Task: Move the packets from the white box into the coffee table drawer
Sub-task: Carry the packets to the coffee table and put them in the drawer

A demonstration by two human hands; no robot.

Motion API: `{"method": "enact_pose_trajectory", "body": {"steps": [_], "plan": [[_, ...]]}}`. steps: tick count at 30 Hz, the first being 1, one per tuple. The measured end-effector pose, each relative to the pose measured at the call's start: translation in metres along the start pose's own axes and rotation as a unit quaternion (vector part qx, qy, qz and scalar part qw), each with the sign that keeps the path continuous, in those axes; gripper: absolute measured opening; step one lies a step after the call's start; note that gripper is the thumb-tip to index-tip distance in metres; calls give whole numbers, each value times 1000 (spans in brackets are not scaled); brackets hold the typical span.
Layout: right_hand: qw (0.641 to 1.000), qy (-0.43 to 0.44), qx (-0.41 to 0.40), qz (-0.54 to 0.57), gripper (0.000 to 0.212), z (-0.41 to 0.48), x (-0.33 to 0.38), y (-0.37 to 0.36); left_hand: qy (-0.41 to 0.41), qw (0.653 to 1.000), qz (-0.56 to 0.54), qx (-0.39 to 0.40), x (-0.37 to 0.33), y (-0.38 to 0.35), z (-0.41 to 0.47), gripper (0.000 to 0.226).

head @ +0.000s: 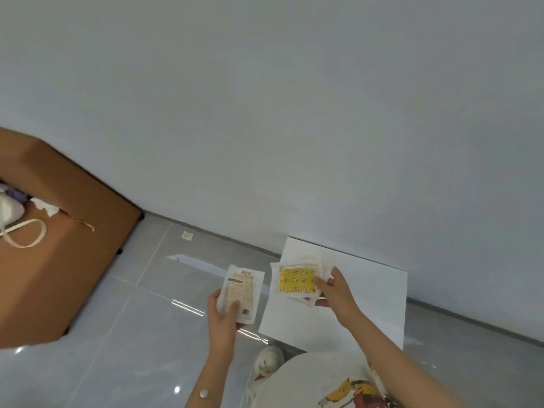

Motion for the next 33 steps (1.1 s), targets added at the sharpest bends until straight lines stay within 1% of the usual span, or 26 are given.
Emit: {"method": "enact_pose_trajectory", "body": {"steps": [2, 4, 6, 9, 13, 18, 22, 25, 27, 33], "plan": [[998, 30, 48, -37, 36, -22, 31, -45, -25, 998, -42, -41, -22, 43, -24, 39], [995, 48, 75, -46, 35, -31, 46, -70, -46, 995, -59, -59, -36, 66, -38, 38], [987, 61, 126, -76, 34, -46, 61, -115, -64, 988, -89, -108, -49, 107, -63, 37], [971, 63, 193, -126, 33, -66, 71, -186, -87, 969, -133, -188, -59, 171, -102, 35], [939, 68, 279, -191, 28, -93, 70, -283, -106, 936, -181, -283, -50, 254, -149, 33], [902, 65, 351, -243, 36, -123, 40, -387, -113, 887, -245, -375, -18, 339, -206, 32], [880, 57, 386, -272, 33, -144, 4, -459, -117, 846, -290, -431, 15, 402, -244, 37], [863, 37, 409, -295, 32, -159, -25, -508, -104, 808, -325, -480, 38, 438, -268, 38], [850, 27, 428, -306, 33, -167, -44, -540, -107, 788, -344, -500, 49, 460, -280, 40], [818, 9, 473, -328, 34, -188, -84, -625, -87, 744, -380, -542, 81, 510, -293, 45]]}}
Point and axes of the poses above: each hand's wrist, its own z-axis towards the middle knuckle, its own y-axis out of the back of the hand, x = y × z, the point moved 3 cm from there along z, towards the middle knuckle, and after that the axes turned 6 degrees about x, right-handed, at the moved point
